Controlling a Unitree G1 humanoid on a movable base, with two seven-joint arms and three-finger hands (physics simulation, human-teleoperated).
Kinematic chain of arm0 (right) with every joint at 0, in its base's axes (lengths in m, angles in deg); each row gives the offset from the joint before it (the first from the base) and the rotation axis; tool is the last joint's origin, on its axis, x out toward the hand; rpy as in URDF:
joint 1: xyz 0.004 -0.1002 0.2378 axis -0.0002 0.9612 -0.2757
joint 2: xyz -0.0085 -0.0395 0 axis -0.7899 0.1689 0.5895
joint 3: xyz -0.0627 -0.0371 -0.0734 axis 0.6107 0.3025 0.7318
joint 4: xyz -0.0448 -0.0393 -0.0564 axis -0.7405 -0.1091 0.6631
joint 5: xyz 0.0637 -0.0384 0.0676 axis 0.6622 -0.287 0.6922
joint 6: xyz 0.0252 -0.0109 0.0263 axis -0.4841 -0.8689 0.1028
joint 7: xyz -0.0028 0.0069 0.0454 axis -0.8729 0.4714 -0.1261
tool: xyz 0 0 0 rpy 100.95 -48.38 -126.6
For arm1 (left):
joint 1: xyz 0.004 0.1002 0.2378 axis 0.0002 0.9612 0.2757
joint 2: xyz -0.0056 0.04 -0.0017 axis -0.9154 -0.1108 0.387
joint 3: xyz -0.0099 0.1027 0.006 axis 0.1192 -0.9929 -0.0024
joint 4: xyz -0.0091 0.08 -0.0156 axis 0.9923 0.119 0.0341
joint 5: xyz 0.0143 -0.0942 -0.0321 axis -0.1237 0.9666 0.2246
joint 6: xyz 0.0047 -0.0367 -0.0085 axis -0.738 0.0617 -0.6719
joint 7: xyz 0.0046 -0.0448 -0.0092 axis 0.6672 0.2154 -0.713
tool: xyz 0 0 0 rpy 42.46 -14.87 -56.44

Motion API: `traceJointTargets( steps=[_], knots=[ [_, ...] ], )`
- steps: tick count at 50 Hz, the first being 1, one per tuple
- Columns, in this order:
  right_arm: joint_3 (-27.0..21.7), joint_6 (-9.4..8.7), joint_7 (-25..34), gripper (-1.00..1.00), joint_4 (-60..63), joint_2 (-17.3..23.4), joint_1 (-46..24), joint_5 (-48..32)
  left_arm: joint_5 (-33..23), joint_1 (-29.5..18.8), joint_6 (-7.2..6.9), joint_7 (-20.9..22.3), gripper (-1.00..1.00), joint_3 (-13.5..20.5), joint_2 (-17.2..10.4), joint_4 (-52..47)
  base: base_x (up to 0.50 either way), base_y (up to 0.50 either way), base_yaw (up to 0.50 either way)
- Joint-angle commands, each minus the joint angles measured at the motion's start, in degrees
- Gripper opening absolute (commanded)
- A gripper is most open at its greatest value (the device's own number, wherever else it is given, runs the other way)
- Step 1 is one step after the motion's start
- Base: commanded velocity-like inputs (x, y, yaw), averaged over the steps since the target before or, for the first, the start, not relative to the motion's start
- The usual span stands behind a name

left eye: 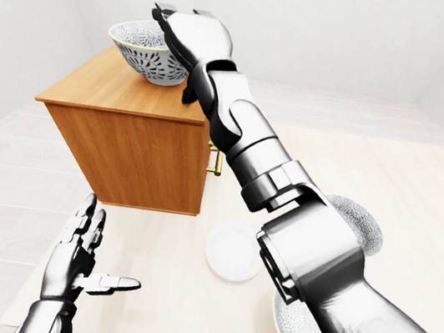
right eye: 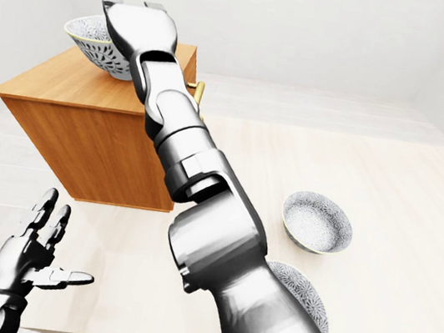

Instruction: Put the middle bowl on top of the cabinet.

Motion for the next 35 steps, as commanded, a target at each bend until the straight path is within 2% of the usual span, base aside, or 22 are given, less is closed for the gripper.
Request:
traceJointTargets(
  steps=[1, 16, 26, 35],
  knots=[
    [0.46, 0.00, 1.29, 0.62, -0.52, 0.33, 0.04, 0.15, 0.11, 0.04, 0.00, -0.04, 1.00, -0.06, -0.07, 0.10, 0.00, 0.00, 0.00],
    [0.48, 0.00, 1.63, 0.73, -0.10, 0.69, -0.32, 0.40, 0.30, 0.31, 0.00, 0.03, 1.00, 0.13, -0.05, -0.25, 0.00, 0.00, 0.00],
    [0.43, 0.00, 1.21, 1.00, -0.28, 1.05, -0.33, 0.33, 0.06, 0.16, 0.00, -0.06, 1.00, 0.03, 0.02, -0.11, 0.00, 0.00, 0.00],
    [0.02, 0.00, 1.37, 1.00, -0.75, 1.91, -1.20, 0.66, 0.39, 0.35, 0.00, -0.02, 1.00, 0.26, 0.04, -0.89, 0.00, 0.00, 0.00]
  ],
)
